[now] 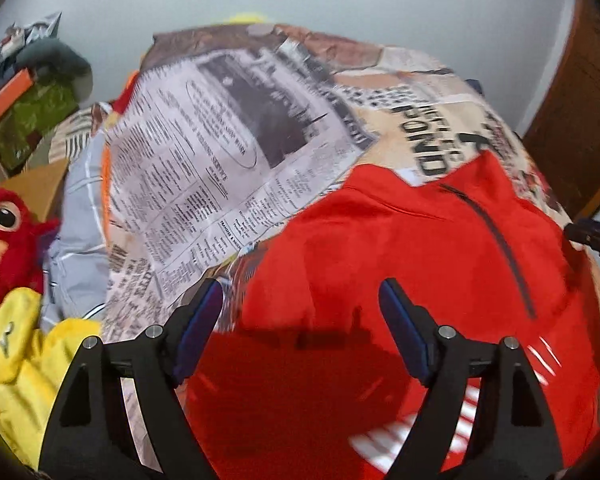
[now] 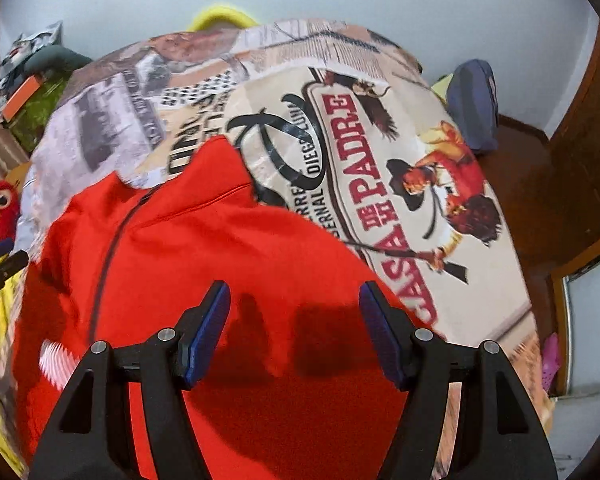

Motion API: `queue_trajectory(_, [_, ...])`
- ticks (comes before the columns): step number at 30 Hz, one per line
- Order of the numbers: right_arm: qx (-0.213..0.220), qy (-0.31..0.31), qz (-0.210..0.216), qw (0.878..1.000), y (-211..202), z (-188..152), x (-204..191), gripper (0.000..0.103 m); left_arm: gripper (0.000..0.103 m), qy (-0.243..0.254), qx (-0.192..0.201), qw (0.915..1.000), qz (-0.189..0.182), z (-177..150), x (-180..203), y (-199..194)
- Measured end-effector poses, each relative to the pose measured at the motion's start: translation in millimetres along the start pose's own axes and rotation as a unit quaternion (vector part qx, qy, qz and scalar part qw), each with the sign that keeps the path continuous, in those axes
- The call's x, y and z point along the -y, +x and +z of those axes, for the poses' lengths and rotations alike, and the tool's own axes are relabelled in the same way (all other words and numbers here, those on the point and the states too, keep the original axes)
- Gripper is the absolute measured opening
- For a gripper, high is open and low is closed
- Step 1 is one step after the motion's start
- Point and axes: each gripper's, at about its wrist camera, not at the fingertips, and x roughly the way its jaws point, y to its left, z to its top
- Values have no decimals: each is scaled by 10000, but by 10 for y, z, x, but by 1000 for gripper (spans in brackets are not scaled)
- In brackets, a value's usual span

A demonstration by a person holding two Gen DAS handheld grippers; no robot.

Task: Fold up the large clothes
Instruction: 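Grasp the jacket hem with both tools and lift it toward the collar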

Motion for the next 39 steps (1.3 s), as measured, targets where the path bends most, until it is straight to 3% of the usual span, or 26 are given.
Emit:
queue_trajectory(5, [16,381,57,9993,352,154,68,63,80,-349,-148,9992,-132,97,-60,455])
queue_trajectory(8, [-107,773,218,9967,537,184,135,63,80,-606,-362,9967,-409,99,-91,689])
queue_trajectory(10, [-132,975,401,9943,568,166,182,63,79,-728,-242,9959,-478,80,-103,715])
queue_trajectory(12, [-57,906,563,9943,532,129,174,57,65,-642,-129,9959,-621,83,-67,688])
queue_trajectory(15, [14,680,768,9947,433,93,103,32,38,-572,-98,9962,-647,109,17,648])
queue_trajectory(17, [3,498,753,9959,383,83,16,9,6,-514,-126,9965,-653,143,80,630])
queue_trajectory(18, [36,395,692,9968,339,76,-29,8,3,-447,-168,9966,-668,146,126,608])
queue_trajectory(23, [330,403,984,9938,-6,-6,-60,6,3,-34,-107,9998,-155,148,286,377])
queue_trajectory(32, [791,-24,1293,9884,-1018,-338,-254,6,2,79,464,9968,-644,9,307,-808])
queue_trajectory(39, [691,-355,1271,9888,-1357,-924,-301,6,3,391,486,9943,-870,-558,345,-1469])
